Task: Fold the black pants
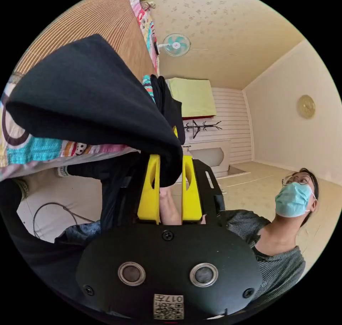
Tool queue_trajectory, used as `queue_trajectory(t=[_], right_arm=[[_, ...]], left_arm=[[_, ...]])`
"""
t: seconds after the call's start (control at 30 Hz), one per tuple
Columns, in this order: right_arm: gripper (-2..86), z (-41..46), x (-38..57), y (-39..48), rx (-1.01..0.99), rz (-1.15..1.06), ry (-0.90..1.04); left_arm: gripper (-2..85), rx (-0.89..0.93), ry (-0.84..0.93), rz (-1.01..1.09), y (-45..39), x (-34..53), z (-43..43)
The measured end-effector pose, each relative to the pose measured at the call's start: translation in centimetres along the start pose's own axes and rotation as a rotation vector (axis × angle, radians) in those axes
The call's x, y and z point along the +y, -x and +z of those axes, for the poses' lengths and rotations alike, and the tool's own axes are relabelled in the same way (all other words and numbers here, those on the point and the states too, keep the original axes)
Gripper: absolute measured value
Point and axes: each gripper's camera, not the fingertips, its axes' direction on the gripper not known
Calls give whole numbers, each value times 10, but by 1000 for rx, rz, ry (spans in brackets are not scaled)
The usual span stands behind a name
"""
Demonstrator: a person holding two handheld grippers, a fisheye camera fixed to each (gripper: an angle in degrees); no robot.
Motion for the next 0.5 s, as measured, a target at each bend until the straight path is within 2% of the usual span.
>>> queue_trajectory(t=[0.13, 0.3, 0.37, 0.5], right_arm=[[142, 8, -83, 104, 7, -403, -29], [131, -31, -123, 208, 186, -631, -216], [126, -54, -129, 218, 292, -569, -296], [112, -132, -106, 176, 545, -235, -581]], left_arm=[[120, -78, -33, 37, -14, 11, -4], [125, -86, -39, -20, 13, 21, 12], [125, -69, -54, -55, 29, 24, 20], [104, -73, -79, -115, 66, 25, 42]])
